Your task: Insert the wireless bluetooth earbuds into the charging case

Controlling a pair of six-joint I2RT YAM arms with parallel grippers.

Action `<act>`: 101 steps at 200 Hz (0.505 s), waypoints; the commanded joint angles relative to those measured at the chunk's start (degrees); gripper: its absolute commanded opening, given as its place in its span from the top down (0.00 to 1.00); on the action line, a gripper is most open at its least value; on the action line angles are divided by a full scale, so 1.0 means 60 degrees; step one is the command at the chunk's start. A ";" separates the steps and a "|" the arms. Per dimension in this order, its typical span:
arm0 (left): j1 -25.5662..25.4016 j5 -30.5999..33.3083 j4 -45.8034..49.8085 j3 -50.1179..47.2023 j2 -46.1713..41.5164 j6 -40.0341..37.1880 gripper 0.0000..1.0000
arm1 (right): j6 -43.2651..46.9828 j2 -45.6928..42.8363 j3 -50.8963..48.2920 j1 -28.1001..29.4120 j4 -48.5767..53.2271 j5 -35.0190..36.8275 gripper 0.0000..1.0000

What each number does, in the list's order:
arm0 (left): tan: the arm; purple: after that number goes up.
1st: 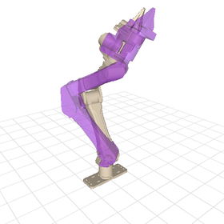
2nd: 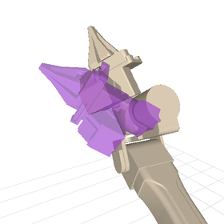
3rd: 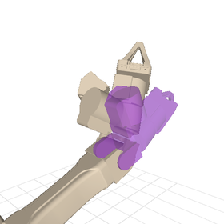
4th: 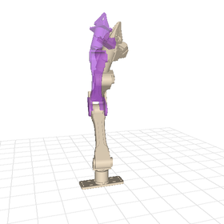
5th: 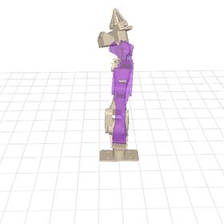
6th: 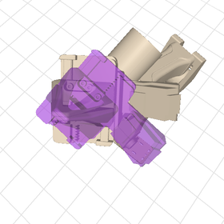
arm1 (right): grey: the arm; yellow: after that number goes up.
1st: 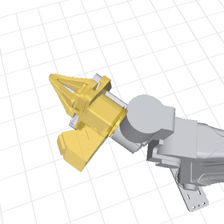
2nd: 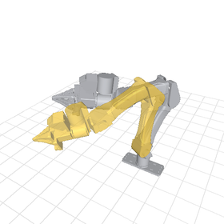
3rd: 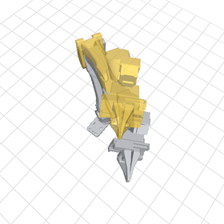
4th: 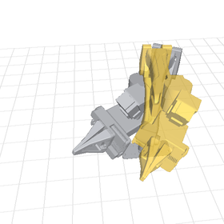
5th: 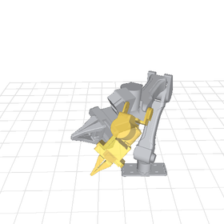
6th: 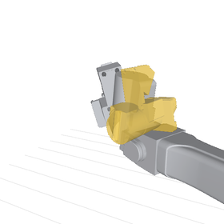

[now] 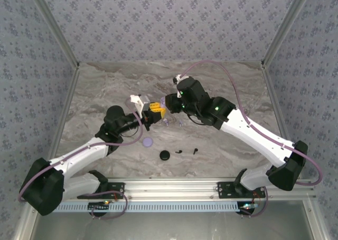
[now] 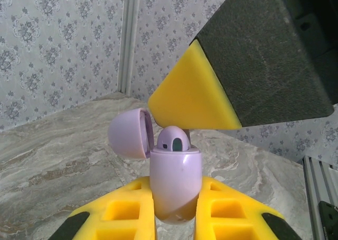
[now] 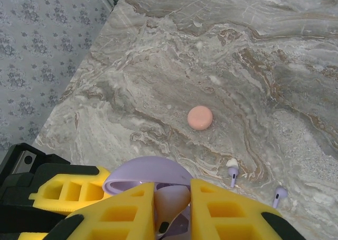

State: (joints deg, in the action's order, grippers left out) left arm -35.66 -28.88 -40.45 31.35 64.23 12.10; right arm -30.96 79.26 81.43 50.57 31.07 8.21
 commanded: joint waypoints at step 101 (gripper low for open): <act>-0.0041 0.0009 -0.0964 0.0268 -0.0246 0.0372 1.00 | -0.0674 -0.0393 -0.0089 -0.0271 -0.0963 -0.1591 0.66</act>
State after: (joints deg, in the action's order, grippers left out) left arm -35.64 -28.36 -42.13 31.35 64.16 13.58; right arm -33.32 79.09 81.34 49.12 29.56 4.69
